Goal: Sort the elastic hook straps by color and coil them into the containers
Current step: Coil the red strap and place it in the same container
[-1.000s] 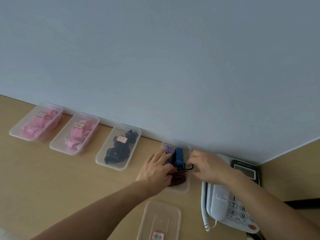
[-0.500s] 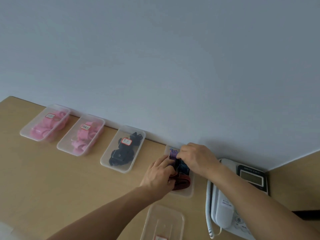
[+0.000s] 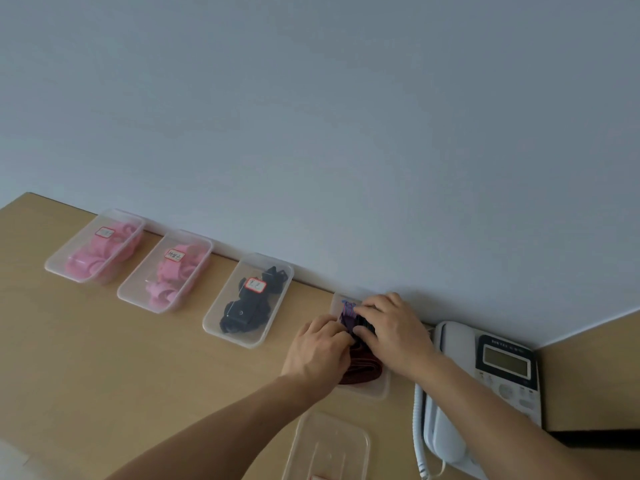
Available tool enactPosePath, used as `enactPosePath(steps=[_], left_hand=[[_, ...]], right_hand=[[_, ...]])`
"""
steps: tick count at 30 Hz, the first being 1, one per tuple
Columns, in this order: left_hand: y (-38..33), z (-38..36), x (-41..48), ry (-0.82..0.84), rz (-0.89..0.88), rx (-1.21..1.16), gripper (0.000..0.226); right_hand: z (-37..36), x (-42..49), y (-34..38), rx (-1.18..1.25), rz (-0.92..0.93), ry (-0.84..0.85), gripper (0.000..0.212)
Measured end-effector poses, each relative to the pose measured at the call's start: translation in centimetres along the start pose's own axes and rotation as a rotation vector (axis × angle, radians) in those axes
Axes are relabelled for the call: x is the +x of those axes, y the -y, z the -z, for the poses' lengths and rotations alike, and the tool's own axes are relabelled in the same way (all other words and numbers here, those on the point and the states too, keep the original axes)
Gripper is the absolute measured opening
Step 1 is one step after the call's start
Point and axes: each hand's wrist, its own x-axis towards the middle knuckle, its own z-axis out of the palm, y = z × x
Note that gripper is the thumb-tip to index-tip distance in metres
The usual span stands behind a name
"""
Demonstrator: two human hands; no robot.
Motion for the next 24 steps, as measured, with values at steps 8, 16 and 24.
enactPosePath(steps=[8, 16, 24], left_hand=[[0.7, -1.0, 0.0, 0.229, 0.074, 0.091, 0.056], [1.3, -2.2, -1.1, 0.369, 0.113, 0.209, 0.061], [2.1, -3.2, -0.8, 0.413, 0.100, 0.243, 0.062]], right_hand=[[-1.3, -1.3, 0.5, 0.062, -0.064, -0.120, 0.016], [-2.9, -4.4, 2.1, 0.019, -0.184, -0.016, 0.057], [-4.3, -4.5, 2.3, -0.127, -0.281, 0.189, 0.071]])
